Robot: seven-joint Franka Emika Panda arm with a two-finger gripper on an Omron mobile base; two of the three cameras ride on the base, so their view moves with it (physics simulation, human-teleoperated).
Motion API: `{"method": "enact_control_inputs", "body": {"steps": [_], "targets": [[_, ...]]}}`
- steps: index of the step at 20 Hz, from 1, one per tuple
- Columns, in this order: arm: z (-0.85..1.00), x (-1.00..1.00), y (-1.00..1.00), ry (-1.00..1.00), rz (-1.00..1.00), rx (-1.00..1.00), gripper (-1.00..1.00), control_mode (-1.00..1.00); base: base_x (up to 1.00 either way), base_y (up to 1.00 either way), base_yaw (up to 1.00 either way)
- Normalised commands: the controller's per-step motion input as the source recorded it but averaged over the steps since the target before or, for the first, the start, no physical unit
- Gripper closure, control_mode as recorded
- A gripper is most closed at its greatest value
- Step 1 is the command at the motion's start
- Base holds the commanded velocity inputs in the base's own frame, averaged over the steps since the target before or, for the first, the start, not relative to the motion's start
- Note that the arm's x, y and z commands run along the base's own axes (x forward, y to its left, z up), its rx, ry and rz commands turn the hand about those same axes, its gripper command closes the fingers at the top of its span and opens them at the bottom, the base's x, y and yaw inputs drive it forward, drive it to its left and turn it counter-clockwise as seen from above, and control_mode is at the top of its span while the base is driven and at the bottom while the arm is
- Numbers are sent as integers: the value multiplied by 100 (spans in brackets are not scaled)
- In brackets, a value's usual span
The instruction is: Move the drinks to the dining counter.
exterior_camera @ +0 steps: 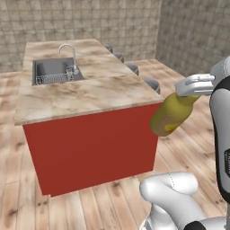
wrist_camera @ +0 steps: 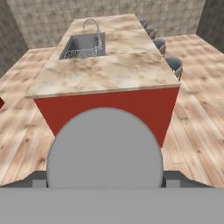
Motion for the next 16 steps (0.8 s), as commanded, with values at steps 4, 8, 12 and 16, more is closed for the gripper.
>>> {"method": "enact_control_inputs", "body": {"steps": [4,8,12,16], "targets": [[0,0,0,0,0,0,100,100,52,-33,-10],[0,0,0,0,0,0,100,100,56,-32,-10],[0,0,0,0,0,0,100,100,55,-32,-9],[0,0,0,0,0,0,100,100,56,-35,-9]]}}
